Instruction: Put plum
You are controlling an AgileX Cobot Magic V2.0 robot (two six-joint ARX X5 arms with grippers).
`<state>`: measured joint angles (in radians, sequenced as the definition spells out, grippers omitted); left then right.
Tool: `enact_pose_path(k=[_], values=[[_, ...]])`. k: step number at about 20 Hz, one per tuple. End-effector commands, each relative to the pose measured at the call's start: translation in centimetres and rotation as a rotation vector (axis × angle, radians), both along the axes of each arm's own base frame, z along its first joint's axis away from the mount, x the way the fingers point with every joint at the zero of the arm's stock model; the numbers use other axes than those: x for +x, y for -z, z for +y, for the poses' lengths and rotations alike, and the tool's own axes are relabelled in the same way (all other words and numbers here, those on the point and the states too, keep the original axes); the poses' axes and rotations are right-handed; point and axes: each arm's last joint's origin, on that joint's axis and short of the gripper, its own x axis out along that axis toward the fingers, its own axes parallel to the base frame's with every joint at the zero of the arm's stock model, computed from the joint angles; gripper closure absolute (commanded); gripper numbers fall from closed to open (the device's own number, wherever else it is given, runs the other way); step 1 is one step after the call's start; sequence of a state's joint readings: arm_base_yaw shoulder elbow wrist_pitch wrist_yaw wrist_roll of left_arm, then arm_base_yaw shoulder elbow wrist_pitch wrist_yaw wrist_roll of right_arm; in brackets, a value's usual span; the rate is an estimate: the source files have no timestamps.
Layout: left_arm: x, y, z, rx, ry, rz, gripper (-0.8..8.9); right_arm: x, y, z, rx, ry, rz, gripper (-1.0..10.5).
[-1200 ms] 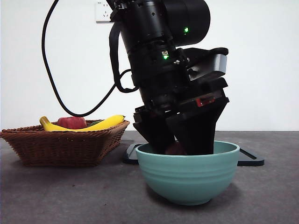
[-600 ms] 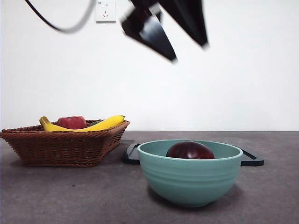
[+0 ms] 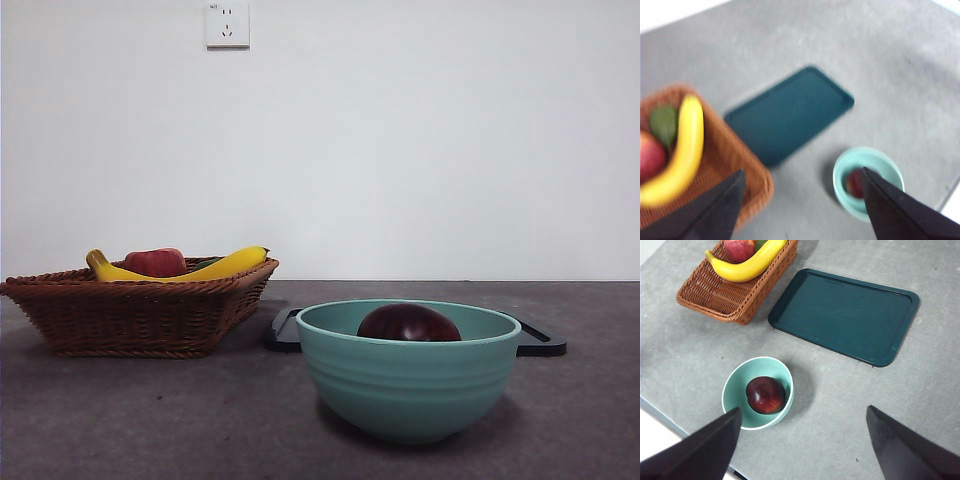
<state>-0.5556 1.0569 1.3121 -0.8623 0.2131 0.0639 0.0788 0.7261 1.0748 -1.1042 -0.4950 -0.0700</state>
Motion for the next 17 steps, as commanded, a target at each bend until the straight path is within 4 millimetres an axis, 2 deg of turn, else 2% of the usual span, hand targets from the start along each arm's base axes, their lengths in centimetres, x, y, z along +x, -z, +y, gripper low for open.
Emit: enact_pose_path(k=[1, 5, 7, 12, 17], values=[[-0.7, 2.5, 0.2, -0.030, 0.009, 0.066, 4.40, 0.0, -0.5, 0.1, 0.013, 0.001, -0.006, 5.5], [-2.3, 7.2, 0.8, -0.090, 0.070, 0.205, 4.40, 0.4, -0.3, 0.3, 0.034, -0.035, 0.024, 5.5], [-2.9, 8.2, 0.9, -0.093, 0.088, 0.254, 4.40, 0.5, 0.0, 0.5, 0.033, -0.053, 0.044, 5.5], [-2.9, 8.0, 0.9, -0.111, 0.098, 0.239, 4.40, 0.9, 1.9, 1.1, 0.033, -0.086, 0.125, 5.5], [-2.9, 8.0, 0.9, -0.113, 0.099, 0.238, 4.40, 1.6, 4.7, 1.6, 0.053, -0.084, 0.210, 5.5]])
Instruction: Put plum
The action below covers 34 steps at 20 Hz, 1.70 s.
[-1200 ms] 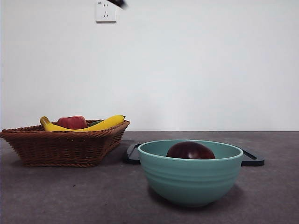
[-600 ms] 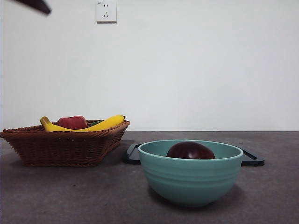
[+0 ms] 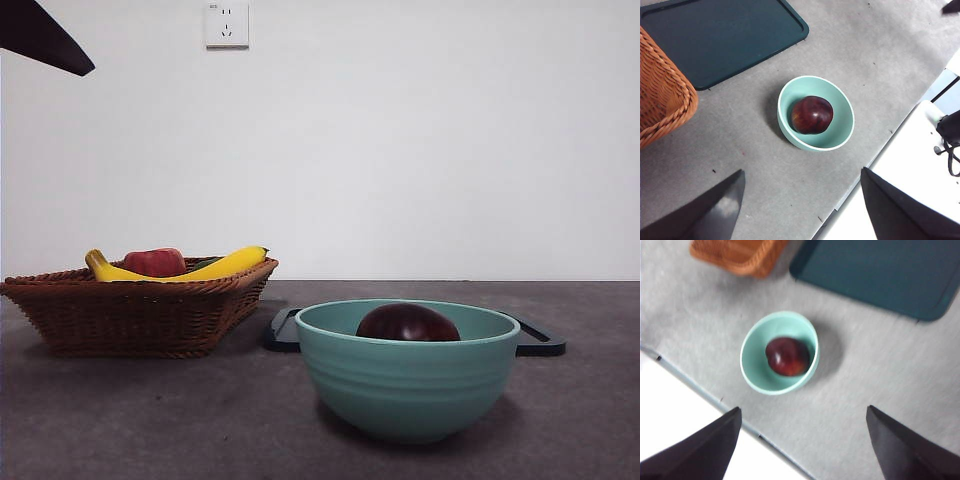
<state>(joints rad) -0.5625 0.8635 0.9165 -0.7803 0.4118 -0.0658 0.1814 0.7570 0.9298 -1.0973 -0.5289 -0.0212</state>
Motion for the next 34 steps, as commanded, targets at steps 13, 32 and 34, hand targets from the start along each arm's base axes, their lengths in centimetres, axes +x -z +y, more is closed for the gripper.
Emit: enact_pose_path(k=[13, 32, 34], values=[[0.0, -0.4, -0.2, -0.012, 0.012, -0.015, 4.40, 6.8, 8.5, 6.3, -0.057, -0.003, 0.130, 6.1], [0.0, -0.4, -0.2, -0.012, 0.012, -0.015, 4.40, 9.3, 12.2, 11.1, -0.161, -0.018, 0.109, 9.4], [0.0, -0.4, -0.2, -0.012, 0.012, -0.015, 4.40, 9.6, 11.4, 11.4, -0.146, -0.016, 0.089, 9.4]])
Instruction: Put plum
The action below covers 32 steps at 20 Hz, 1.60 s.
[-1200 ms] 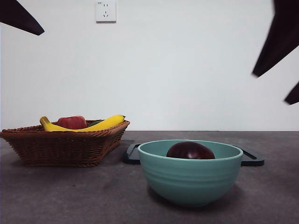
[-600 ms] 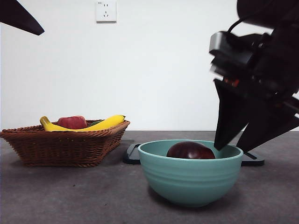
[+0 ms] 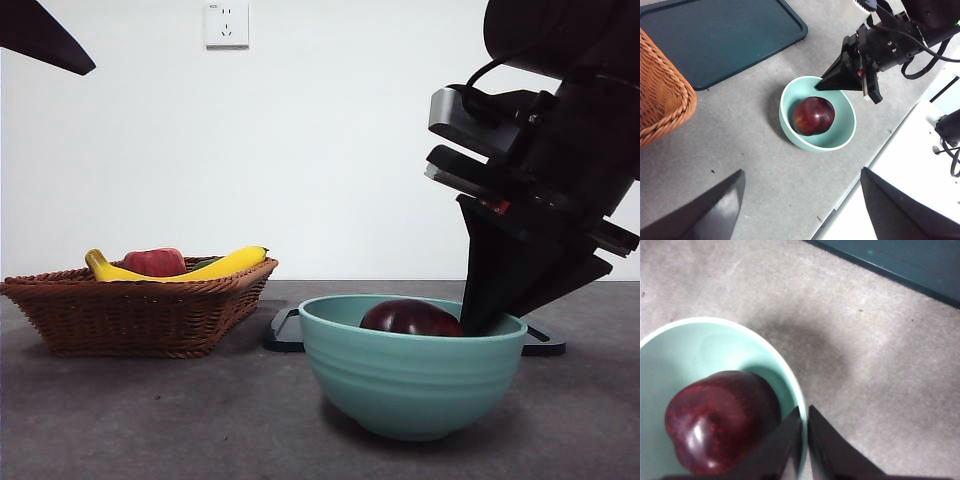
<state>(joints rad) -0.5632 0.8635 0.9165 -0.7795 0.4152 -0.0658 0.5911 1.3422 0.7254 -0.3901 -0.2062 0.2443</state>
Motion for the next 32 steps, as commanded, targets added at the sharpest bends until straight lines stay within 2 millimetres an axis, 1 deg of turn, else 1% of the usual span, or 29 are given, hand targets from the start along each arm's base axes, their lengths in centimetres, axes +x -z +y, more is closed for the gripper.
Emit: enact_pose_path(k=[1, 4, 6, 9, 12, 16, 17, 20, 22, 26, 31, 32], values=[[0.1, -0.4, -0.2, -0.010, 0.009, -0.016, 4.40, 0.8, -1.7, 0.8, 0.040, 0.005, -0.039, 9.4], [0.1, -0.4, -0.2, -0.010, 0.009, -0.016, 4.40, 1.9, -3.9, 1.0, 0.064, 0.028, -0.096, 9.4], [0.1, -0.4, -0.2, -0.010, 0.009, -0.016, 4.40, 3.0, -5.1, 0.7, 0.069, 0.065, -0.141, 9.4], [0.1, -0.4, -0.2, -0.010, 0.009, -0.015, 4.40, 5.6, -6.3, -0.2, 0.063, 0.120, -0.165, 9.4], [0.1, -0.4, -0.2, -0.010, 0.009, -0.015, 4.40, 8.5, -6.6, -0.7, 0.040, 0.153, -0.170, 9.4], [0.1, -0.4, -0.2, -0.010, 0.008, -0.015, 4.40, 12.5, -5.7, -1.0, 0.020, 0.191, -0.149, 9.4], [0.1, -0.4, -0.2, -0.010, 0.008, -0.015, 4.40, 13.4, -5.1, -1.0, 0.013, 0.199, -0.136, 9.4], [0.1, -0.4, -0.2, -0.009, 0.008, -0.014, 4.40, 15.2, -3.4, -1.1, -0.011, 0.210, -0.104, 9.4], [0.1, -0.4, -0.2, -0.009, 0.008, -0.014, 4.40, 15.9, -2.4, -1.3, -0.015, 0.219, -0.098, 9.4], [0.1, -0.4, -0.2, -0.010, 0.008, -0.015, 4.40, 16.5, -1.2, -1.5, -0.022, 0.225, -0.082, 9.4], [0.1, -0.4, -0.2, -0.010, 0.008, -0.015, 4.40, 16.6, -0.8, -1.5, -0.026, 0.225, -0.072, 9.4], [0.1, -0.4, -0.2, -0.010, 0.008, -0.015, 4.40, 16.5, -0.8, -1.5, -0.027, 0.226, -0.070, 9.2]])
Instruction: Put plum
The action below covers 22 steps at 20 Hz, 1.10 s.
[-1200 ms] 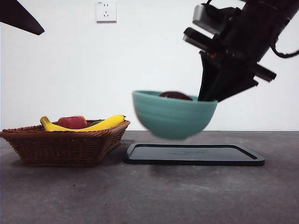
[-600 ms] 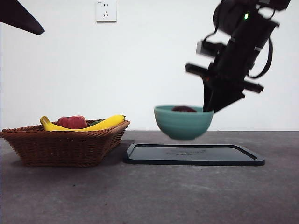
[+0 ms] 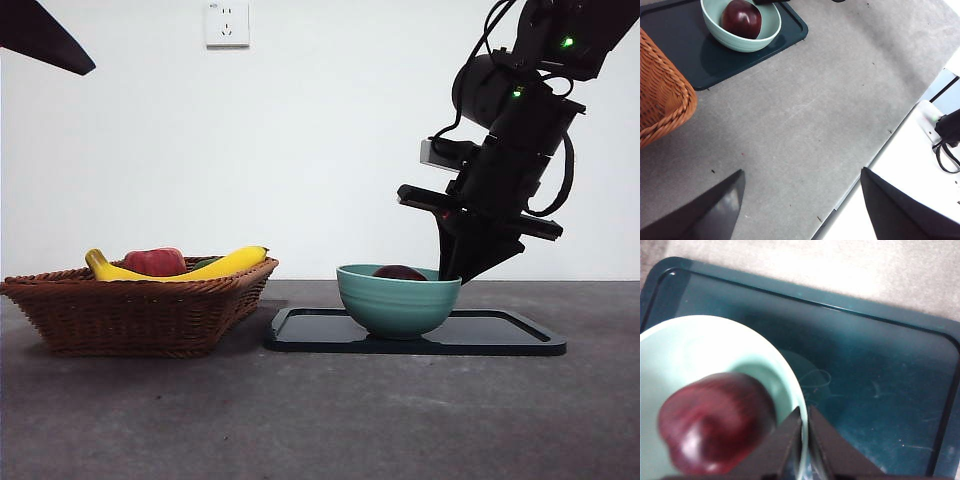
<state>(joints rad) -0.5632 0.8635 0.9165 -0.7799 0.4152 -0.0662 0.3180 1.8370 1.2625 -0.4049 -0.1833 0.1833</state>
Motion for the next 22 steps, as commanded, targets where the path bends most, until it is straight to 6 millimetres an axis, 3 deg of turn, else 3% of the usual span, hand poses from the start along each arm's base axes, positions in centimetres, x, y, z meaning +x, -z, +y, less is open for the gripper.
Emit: enact_pose_path(k=[1, 3, 6, 11, 17, 22], values=[[0.1, -0.4, -0.2, -0.010, 0.009, -0.015, 4.40, 0.6, 0.0, 0.3, 0.001, -0.009, -0.012, 8.5], [0.1, -0.4, -0.2, -0.010, 0.009, -0.015, 4.40, 0.5, -0.2, 0.3, 0.005, -0.002, -0.014, 7.4], [0.1, -0.4, -0.2, -0.010, 0.009, -0.015, 4.40, 0.1, -1.7, 0.1, 0.013, 0.000, -0.050, 7.3], [0.1, -0.4, -0.2, -0.010, 0.009, -0.015, 4.40, -2.5, -7.8, -1.2, 0.049, 0.006, -0.188, 7.3], [0.1, -0.4, -0.2, -0.010, 0.009, -0.016, 4.40, -10.5, -15.6, -3.5, 0.054, -0.058, -0.294, 7.3], [0.1, -0.4, -0.2, -0.010, 0.009, -0.016, 4.40, -17.4, -18.3, -5.6, 0.053, -0.092, -0.286, 7.3]])
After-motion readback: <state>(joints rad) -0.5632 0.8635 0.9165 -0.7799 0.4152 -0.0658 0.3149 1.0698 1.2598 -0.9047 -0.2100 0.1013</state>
